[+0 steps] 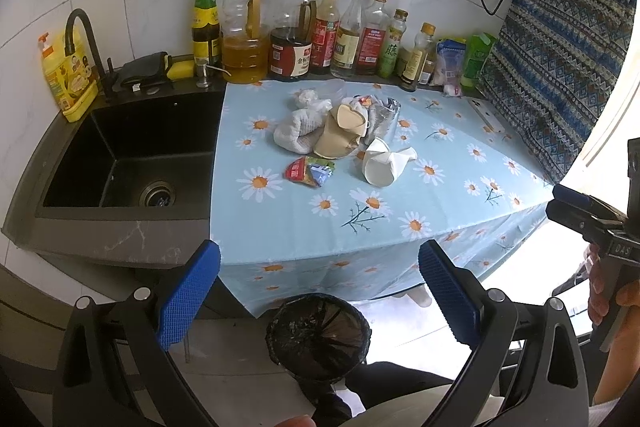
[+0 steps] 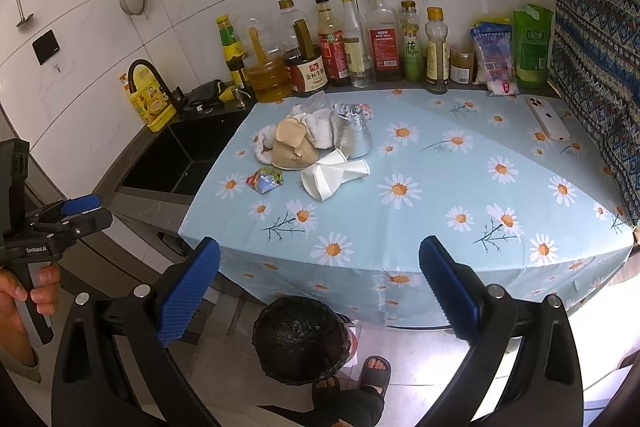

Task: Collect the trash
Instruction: 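Move the left tool toward the snack wrapper while the right tool approaches the white paper cup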

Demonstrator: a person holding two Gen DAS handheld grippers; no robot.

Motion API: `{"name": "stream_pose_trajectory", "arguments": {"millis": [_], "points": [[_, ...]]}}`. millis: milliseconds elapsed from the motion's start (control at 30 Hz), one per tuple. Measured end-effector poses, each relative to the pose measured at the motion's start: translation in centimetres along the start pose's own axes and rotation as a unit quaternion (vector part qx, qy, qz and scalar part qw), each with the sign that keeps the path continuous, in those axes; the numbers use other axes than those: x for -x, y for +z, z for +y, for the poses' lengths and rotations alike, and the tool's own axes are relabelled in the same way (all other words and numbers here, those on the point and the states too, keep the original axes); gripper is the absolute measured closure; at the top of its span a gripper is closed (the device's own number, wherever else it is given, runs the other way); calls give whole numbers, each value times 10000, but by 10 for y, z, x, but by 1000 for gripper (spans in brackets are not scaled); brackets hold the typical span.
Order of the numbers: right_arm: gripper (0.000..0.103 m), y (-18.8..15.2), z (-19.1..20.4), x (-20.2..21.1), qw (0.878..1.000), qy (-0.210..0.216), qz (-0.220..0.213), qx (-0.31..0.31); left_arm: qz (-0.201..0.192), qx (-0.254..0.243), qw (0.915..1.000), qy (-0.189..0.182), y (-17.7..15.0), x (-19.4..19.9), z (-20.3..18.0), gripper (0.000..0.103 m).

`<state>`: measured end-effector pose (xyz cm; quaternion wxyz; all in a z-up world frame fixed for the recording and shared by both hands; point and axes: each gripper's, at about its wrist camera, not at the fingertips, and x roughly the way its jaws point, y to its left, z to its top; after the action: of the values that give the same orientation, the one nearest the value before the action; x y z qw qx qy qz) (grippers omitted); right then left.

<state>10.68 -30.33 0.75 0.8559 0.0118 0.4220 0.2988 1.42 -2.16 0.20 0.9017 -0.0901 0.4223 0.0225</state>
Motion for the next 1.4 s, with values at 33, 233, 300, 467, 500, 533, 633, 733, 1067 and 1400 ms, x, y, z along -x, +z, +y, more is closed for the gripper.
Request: {"name": "stream_pose_trajectory", "arguments": {"millis": [33, 233, 300, 467, 500, 533, 633, 733, 1067, 1400], "points": [[4, -1, 1, -1, 10000, -7, 5, -9, 4, 5, 10000, -11, -1, -1, 1, 7], [4, -3, 4, -10, 9999, -12, 112, -39, 40, -42, 10000, -15, -2, -3, 5, 7], [4, -2, 6, -13, 9999, -6, 143, -31, 34, -20, 10000, -33, -2, -3, 8, 7], [4, 3, 8, -27, 9996, 9, 265, 2, 128, 76, 9999, -70, 1, -13, 15, 7], [4, 4, 8, -31, 9996, 13, 296, 14, 187, 136, 9996, -140, 2, -17, 16, 7], [4, 5, 7, -35, 9995, 24, 328, 19, 230, 179, 9994, -202, 4, -21, 18, 7], [4, 11, 6, -47, 9990, 88, 421, 78, 289, 159, 9991, -279, 9, -33, 18, 7], [4, 18, 3, -63, 9984, 111, 529, 156, 350, 66, 9988, -325, 15, -46, 16, 7], [4, 54, -17, -138, 9941, 259, 981, 373, 774, 231, 9965, -213, 44, -117, 25, 7], [4, 73, -33, -236, 9820, 520, 1694, 656, 1406, -56, 9900, -32, 68, -205, 26, 7]]}}
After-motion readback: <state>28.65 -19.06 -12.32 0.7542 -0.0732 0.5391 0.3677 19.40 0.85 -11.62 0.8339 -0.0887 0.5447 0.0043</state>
